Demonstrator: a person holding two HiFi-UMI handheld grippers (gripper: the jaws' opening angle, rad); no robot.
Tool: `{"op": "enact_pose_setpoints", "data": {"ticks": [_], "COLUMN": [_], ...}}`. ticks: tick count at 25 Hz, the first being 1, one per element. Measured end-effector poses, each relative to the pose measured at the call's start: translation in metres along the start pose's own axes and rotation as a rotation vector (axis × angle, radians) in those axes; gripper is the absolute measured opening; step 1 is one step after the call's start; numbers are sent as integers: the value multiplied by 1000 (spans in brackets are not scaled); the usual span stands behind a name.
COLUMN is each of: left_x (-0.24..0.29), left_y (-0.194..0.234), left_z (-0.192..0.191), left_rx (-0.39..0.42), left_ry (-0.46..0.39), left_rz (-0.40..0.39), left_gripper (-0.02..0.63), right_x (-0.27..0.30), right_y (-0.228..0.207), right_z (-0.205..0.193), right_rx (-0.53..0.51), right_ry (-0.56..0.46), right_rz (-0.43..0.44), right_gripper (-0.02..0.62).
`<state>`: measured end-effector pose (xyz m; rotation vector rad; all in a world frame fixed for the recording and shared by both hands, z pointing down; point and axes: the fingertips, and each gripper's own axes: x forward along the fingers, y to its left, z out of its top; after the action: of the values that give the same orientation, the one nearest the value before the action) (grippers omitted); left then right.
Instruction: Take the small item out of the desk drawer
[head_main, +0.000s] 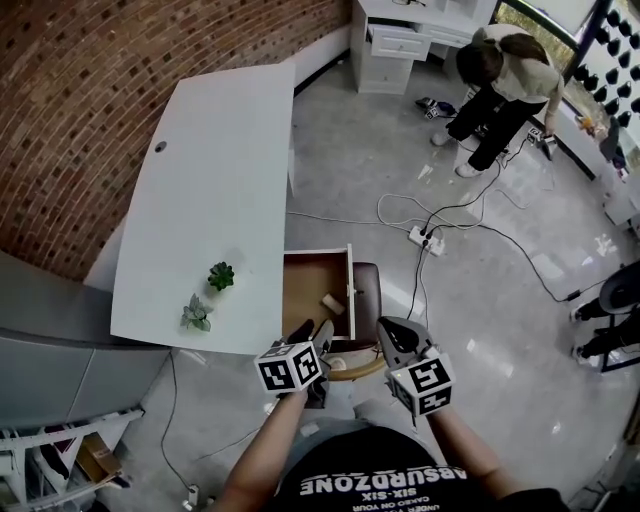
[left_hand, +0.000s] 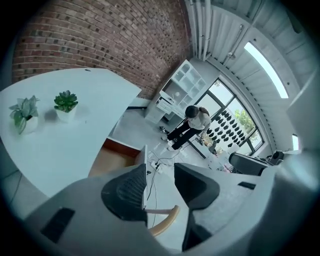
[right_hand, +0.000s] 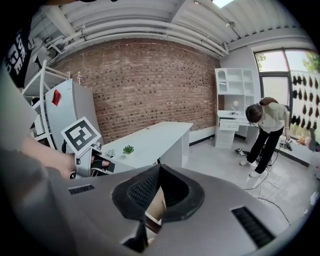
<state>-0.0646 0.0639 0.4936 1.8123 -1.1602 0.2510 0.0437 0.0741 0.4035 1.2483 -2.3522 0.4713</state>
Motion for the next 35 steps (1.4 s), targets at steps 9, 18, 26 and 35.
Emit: {"op": "enact_pose_setpoints", "data": {"ticks": [9,18,26,35], "left_x": [37,64,84,123], "left_y": [26,42,55,70], "left_z": [-5,-22,-25,-31], "left_rx": [-60,-140,-198,-282], "left_ry": [58,130,149,174], "left_rz": [18,39,58,90], "left_gripper": [158,158,158,158], "right_x": [29,41,57,77], "right_y": [-7,-28,-38,-61], "right_z": [6,5,1,-7], "right_rx": [-6,22,45,61], "right_ry": [26,47,66,94], "right_rz": [-24,-49,-42,-18], "right_gripper": [-3,-3,-3,-3]}}
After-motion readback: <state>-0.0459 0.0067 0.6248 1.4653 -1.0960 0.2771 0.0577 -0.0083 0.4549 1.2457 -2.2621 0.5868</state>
